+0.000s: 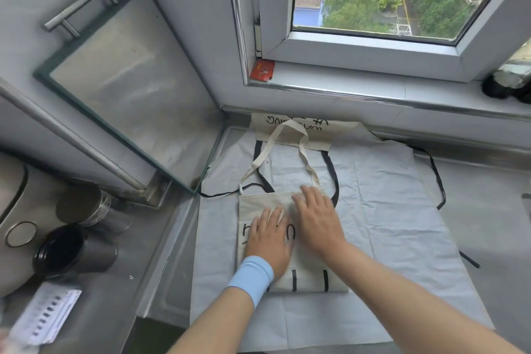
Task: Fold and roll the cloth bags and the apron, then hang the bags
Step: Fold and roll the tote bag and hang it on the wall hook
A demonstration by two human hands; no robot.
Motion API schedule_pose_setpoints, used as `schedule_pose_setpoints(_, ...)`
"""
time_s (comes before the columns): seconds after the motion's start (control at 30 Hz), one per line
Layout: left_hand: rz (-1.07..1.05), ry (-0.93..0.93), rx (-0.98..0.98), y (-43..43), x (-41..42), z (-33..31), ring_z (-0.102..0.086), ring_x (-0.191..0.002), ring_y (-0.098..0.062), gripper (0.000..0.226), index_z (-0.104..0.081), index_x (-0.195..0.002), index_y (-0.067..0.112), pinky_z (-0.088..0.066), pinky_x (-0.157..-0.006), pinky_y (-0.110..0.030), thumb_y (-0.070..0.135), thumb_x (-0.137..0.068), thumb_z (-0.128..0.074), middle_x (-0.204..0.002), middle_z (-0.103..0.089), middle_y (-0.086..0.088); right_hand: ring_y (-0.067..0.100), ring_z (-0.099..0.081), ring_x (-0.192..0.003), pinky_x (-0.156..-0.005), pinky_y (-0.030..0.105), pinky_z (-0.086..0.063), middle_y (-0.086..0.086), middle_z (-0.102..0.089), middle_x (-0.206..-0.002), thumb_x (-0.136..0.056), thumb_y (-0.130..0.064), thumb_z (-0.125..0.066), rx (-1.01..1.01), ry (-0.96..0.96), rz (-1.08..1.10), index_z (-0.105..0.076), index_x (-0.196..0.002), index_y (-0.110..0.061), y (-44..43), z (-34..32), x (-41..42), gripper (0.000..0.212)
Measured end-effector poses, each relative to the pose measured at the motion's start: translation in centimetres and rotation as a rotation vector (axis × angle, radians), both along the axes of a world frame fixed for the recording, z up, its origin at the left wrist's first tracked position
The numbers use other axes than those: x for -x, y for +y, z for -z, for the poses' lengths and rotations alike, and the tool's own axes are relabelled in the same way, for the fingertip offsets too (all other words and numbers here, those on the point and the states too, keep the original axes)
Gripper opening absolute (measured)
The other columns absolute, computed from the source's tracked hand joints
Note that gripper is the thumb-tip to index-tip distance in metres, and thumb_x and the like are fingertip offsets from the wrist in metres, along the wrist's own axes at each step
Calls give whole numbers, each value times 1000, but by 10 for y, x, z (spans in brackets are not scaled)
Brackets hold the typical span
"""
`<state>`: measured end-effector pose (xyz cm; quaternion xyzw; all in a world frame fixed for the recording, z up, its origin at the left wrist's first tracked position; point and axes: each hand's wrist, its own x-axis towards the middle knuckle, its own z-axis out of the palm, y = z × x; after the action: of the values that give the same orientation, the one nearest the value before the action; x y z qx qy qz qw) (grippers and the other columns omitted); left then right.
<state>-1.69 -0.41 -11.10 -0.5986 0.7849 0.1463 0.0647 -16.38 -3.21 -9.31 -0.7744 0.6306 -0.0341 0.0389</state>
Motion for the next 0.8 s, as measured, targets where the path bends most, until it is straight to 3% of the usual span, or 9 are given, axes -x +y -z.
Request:
schedule_pose_setpoints(0.07,7,-34,-10,4,1,4,5,-149,-20,59,-6,-154,22,3,-119,-42,39,-101,-25,-163,2,3,37,-39,-139,-108,49,-38,18,-43,-150,-88,-18,-44,-103,-134,-13,-53,-136,-10,30,11,-9,49)
schedule_pose_setpoints(0.13,40,-68,-13,9,-4,4,9,-149,-19,58,-2,-154,22,5,-119,-43,38,-102,-22,-163,7,3,34,-20,-149,-119,50,-18,14,-24,-160,-96,-25,-45,-201,-157,-26,-34,-152,-12,53,21,-10,58)
schedule_pose_setpoints(0.23,26,-35,39,23,-23,-4,-1,-149,-19,55,-14,-154,26,1,-119,-42,36,-102,-28,-162,-5,2,31,-1,-151,-120,46,2,10,-2,-163,-100,-39,-37,-226,-69,-54,-15,-157,-15,67,23,-1,66)
schedule_pose_setpoints(0.37,149,172,297,50,-54,-19,-46,-134,-22,38,-60,-127,25,-30,-114,-41,32,-90,-54,-142,-51,0,38,-26,-146,-115,56,-28,19,-28,-158,-93,-41,-36,-106,-17,-112,-41,-149,-9,75,6,1,64)
schedule_pose_setpoints(0.47,378,154,154,65,-65,-23,-44,-132,-23,50,-58,-126,21,-31,-112,-36,51,-87,-50,-140,-49,0,36,-46,-134,-101,48,-45,16,-45,-149,-92,-48,-43,-61,-24,-235,-55,-136,-15,94,1,1,57)
schedule_pose_setpoints(0.53,390,52,7,71,-65,-20,-24,-143,-22,66,-36,-146,17,-17,-118,-34,48,-89,-51,-154,-31,-2,32,-45,-130,-101,47,-43,11,-45,-147,-86,-60,-44,-136,-7,-309,-51,-137,-19,108,0,5,65)
schedule_pose_setpoints(0.6,342,32,-32,73,-67,-17,-12,-148,-17,63,-23,-152,17,-10,-119,-28,27,-96,-50,-160,-19,1,30,-37,-132,-108,48,-35,9,-39,-146,-81,-60,-45,-210,35,-356,-44,-141,-18,115,-1,9,73)
schedule_pose_setpoints(0.7,310,62,-46,74,-70,-20,-18,-146,-12,50,-37,-148,21,-22,-116,-25,10,-99,-43,-159,-23,6,31,-31,-136,-113,45,-31,9,-35,-149,-85,-33,-48,-280,49,-351,-41,-142,-10,115,-3,10,62)
schedule_pose_setpoints(0.8,190,150,-95,70,-66,-34,-49,-125,-23,30,-62,-121,16,-42,-99,-30,17,-97,-44,-135,-54,-2,26,-41,-132,-104,39,-41,3,-44,-144,-89,-15,-46,-282,57,-344,-56,-130,-10,111,-11,14,42)
